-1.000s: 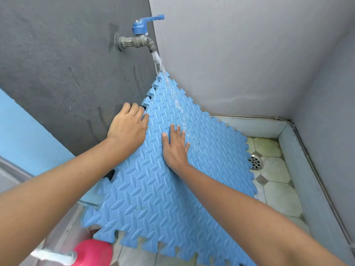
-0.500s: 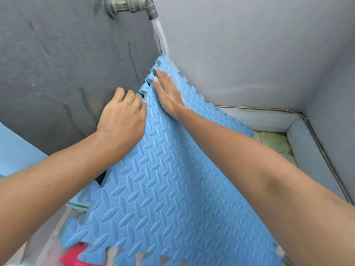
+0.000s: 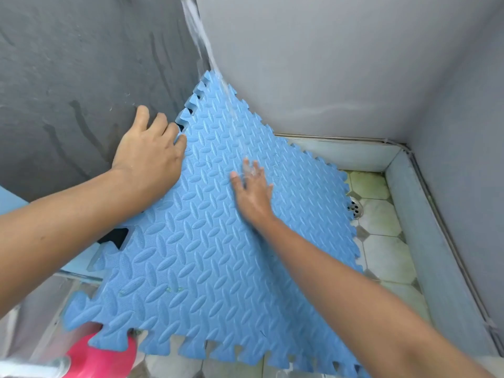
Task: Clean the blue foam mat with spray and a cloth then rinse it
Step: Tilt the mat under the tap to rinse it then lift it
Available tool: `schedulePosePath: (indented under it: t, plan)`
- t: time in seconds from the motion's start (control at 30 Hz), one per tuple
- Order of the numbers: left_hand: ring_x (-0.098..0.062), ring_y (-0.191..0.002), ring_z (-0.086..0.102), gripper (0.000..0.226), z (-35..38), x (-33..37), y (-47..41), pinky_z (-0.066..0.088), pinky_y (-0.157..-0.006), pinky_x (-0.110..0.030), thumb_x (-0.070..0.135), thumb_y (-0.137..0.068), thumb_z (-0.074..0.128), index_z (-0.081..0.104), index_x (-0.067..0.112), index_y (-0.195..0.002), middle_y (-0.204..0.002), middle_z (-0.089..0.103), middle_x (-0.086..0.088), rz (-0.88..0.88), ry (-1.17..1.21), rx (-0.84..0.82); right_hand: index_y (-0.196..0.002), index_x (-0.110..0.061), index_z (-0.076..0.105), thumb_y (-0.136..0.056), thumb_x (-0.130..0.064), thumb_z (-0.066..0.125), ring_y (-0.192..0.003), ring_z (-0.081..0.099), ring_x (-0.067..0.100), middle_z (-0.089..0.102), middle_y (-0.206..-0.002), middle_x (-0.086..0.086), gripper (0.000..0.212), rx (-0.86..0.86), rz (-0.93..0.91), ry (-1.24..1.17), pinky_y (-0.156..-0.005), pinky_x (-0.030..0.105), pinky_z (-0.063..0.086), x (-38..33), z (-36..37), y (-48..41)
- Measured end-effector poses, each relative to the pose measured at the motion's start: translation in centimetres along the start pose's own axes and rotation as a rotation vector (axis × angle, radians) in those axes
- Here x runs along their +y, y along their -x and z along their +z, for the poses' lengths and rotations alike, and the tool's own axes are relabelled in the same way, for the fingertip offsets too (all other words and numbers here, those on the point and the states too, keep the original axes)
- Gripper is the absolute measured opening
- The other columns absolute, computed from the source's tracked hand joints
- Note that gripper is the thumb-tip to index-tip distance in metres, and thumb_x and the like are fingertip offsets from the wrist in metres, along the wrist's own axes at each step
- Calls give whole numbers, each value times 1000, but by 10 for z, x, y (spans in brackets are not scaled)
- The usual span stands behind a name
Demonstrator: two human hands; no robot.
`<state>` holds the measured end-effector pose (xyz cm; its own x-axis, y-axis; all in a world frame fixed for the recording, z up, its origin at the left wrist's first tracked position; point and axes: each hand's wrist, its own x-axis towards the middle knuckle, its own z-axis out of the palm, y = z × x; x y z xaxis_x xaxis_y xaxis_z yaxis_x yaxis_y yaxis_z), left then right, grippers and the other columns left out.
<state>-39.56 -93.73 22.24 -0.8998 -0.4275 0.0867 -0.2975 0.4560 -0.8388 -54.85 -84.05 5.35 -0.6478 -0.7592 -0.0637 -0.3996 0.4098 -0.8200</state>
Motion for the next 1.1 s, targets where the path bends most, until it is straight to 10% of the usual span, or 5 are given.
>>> schedulePosePath:
  t: [0.27,0.53,0.77,1.1]
  plan:
    - [-28,-113,45,45,1,-2,1,21,-107,-52,28,-104,18,52,15,-131,-118,55,-3,4,-12,-16,-162,-42,7,-105,-56,32,-158,-14,9,-3,-173,-10,63,-160,-490,120,-125,48,-12,21,13,152]
    - [-27,-114,45,47,1,-4,1,22,-108,-51,31,-104,17,52,15,-131,-119,57,-2,11,-25,-30,-162,-43,2,-103,-65,20,-158,-15,19,-8,-174,1,66,18,363,241,-124,60,-9,174,-44,148]
    - [-28,-110,46,44,2,-5,0,23,-108,-51,31,-104,19,54,13,-126,-118,58,-4,18,-2,-24,-163,-32,-9,-94,-77,16,-152,-34,14,-26,-169,-3,86,-223,-256,141,-122,47,-22,21,20,199]
    - [-32,-117,45,45,-1,-4,1,23,-112,-54,30,-105,20,51,12,-132,-124,57,-7,11,25,-44,-162,-33,-13,-78,-92,43,-152,-34,23,-31,-167,-3,117,-319,-365,286,-123,61,-14,70,-3,230]
